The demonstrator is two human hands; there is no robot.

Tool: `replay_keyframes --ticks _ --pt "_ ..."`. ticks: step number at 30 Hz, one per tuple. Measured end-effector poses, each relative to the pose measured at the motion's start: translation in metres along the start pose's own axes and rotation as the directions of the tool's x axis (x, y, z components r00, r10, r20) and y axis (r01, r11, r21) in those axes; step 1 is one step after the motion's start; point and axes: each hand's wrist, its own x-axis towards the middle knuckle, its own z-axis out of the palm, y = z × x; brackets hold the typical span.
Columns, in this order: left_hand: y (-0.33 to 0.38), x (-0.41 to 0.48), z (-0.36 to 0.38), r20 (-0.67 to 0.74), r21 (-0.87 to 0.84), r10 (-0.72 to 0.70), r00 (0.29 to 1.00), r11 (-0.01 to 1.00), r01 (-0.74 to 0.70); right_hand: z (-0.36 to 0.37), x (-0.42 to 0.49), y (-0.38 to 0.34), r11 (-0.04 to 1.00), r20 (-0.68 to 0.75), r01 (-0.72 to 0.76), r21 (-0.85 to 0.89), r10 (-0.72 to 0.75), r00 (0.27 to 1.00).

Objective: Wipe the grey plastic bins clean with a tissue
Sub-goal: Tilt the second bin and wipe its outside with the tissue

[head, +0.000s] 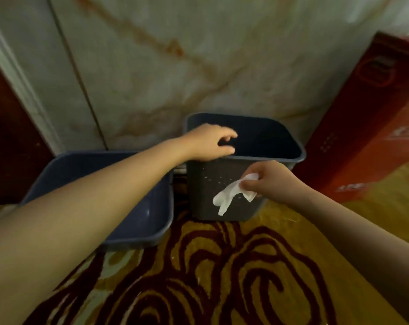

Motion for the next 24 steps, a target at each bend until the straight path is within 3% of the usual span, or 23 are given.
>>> replay_keyframes --ticks 2,4,9,13,16,19,24 --pt "0.008 0.011 0.016 0.216 0.103 -0.010 0.976 0.995 -0.012 -0.011 -0.011 0.022 0.992 -0.012 -0.079 0.099 0.080 0.997" --pt "0.009 0.017 0.026 0.277 0.144 -0.018 0.961 0.989 -0.023 -0.019 -0.020 0.040 0.988 -0.038 -0.118 0.103 0.123 0.992" --pt "0.009 0.022 0.033 0.145 0.162 -0.044 0.988 0.987 0.020 -0.031 -0.030 0.066 0.991 -0.108 -0.129 0.023 0.131 0.986" --pt "0.019 0.026 0.024 -0.011 0.100 -0.078 0.997 0.992 0.078 -0.049 -0.038 0.074 0.989 -0.149 -0.125 0.078 0.136 0.979" --pt "0.024 0.029 0.009 -0.089 0.046 -0.174 0.981 0.983 0.179 -0.063 -0.041 0.072 0.984 -0.264 -0.105 0.143 0.140 0.954" --pt "0.027 0.023 0.000 -0.111 -0.217 -0.361 0.926 0.918 0.331 -0.071 -0.039 0.066 0.993 -0.483 -0.045 0.106 0.091 0.871" --pt "0.032 0.006 0.007 -0.008 -0.679 -0.593 0.805 0.594 0.431 -0.063 -0.025 0.046 0.994 -0.697 0.038 0.101 0.043 0.716"
